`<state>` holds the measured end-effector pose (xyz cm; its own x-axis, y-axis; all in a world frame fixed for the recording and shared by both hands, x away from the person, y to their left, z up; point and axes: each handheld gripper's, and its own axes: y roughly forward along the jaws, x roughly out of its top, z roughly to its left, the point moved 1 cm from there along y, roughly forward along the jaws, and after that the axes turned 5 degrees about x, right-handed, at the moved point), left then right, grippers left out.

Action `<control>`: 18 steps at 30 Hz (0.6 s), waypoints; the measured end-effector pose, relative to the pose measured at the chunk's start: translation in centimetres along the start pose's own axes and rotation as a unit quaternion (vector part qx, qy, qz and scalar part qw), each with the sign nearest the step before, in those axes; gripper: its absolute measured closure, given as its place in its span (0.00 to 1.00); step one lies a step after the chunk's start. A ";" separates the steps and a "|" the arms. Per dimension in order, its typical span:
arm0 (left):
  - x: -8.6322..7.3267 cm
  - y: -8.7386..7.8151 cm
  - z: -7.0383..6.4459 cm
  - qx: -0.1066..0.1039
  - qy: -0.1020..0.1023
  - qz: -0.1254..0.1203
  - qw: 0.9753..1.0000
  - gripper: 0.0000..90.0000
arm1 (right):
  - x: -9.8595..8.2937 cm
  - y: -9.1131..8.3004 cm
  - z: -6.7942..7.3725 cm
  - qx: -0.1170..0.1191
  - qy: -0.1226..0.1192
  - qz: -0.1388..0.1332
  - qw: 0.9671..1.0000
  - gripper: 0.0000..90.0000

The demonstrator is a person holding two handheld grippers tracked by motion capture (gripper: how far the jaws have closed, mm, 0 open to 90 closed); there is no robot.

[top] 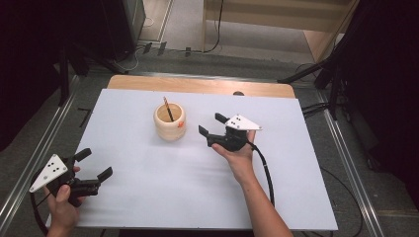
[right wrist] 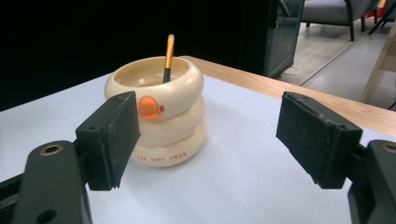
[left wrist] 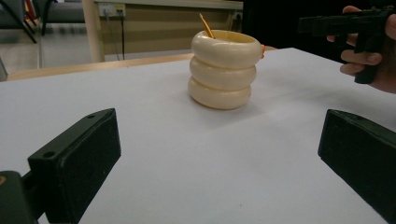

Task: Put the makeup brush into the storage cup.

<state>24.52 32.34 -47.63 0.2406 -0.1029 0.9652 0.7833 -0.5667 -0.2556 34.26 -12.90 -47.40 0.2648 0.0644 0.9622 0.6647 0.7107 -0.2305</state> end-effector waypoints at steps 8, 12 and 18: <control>0.0 0.0 -0.1 -0.001 0.002 0.000 1.000 0.00 | -0.8 -2.5 -0.5 -0.008 -0.007 -0.004 1.000 0.19; 0.0 0.1 -0.1 -0.001 0.003 0.001 1.000 0.00 | -1.2 -3.6 -0.9 -0.014 -0.006 -0.007 1.000 0.18; 0.0 0.1 -0.2 -0.002 0.002 0.002 1.000 0.00 | -2.0 -5.4 -1.4 -0.027 -0.006 -0.009 1.000 0.17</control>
<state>24.52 32.10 -47.64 0.2411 -0.1087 0.9644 0.7799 -0.5698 -0.2592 31.18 -17.84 -48.26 0.2454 0.0604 0.9675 0.7053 0.6736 -0.2210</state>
